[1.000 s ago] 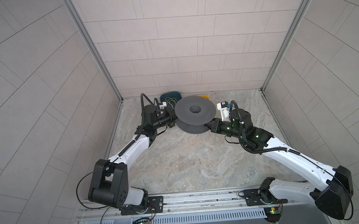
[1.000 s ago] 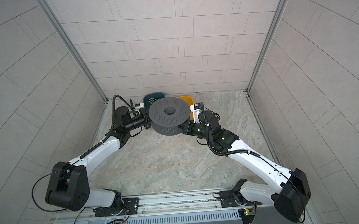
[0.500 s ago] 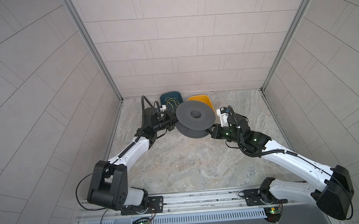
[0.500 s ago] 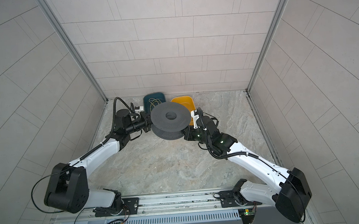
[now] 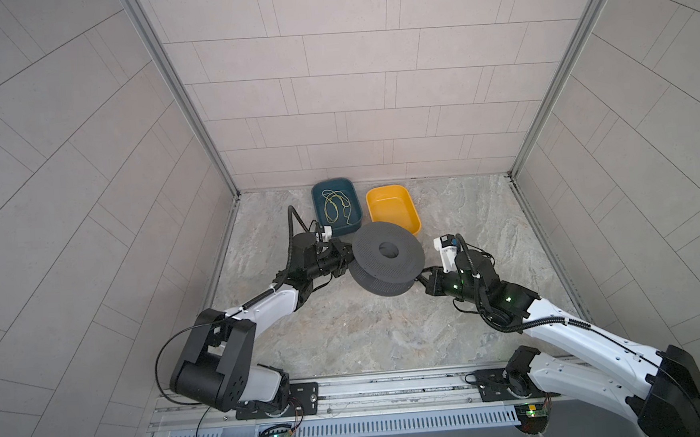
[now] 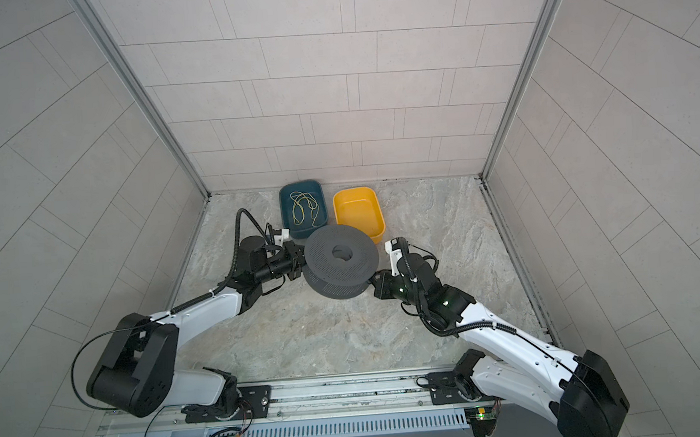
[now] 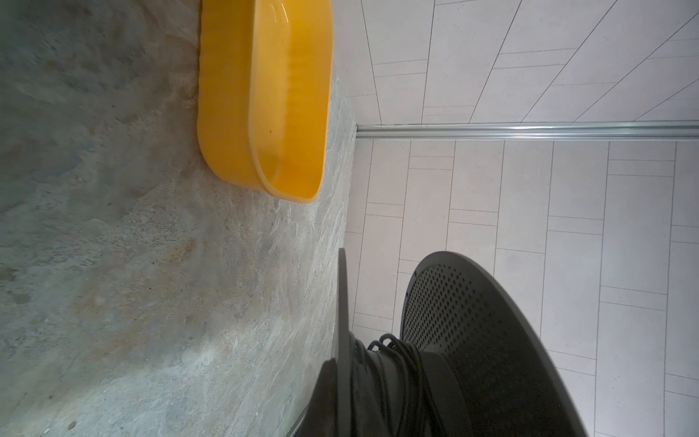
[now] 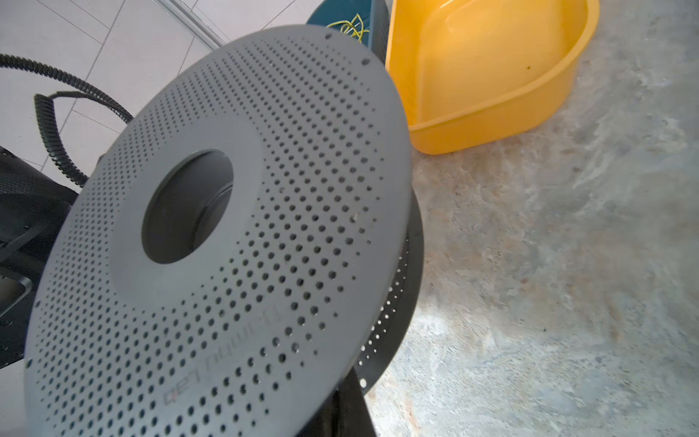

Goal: Wrap the cables

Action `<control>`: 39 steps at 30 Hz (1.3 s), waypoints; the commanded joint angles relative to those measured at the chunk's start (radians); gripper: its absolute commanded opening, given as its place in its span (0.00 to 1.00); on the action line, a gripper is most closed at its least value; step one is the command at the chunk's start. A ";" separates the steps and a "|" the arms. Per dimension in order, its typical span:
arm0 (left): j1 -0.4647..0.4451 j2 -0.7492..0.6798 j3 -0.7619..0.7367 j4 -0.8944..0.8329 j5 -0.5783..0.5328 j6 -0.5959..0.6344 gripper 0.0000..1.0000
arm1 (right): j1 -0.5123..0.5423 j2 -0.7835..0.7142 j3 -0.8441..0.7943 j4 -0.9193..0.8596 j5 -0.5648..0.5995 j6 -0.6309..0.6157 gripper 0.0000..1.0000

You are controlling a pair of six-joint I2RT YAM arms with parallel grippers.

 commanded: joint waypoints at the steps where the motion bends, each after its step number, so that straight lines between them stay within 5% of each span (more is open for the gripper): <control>1: -0.029 0.054 -0.021 0.208 -0.038 -0.001 0.00 | 0.005 -0.036 -0.031 0.049 0.014 0.000 0.00; 7: -0.092 0.225 -0.075 0.481 -0.079 -0.073 0.00 | -0.001 -0.108 -0.104 0.016 0.048 -0.018 0.00; 25: -0.188 0.547 -0.030 0.627 -0.166 -0.068 0.03 | -0.055 -0.088 -0.271 0.057 0.068 -0.089 0.00; 39: -0.188 0.562 0.005 0.435 -0.185 -0.034 0.36 | -0.127 0.163 -0.213 0.192 -0.057 0.025 0.00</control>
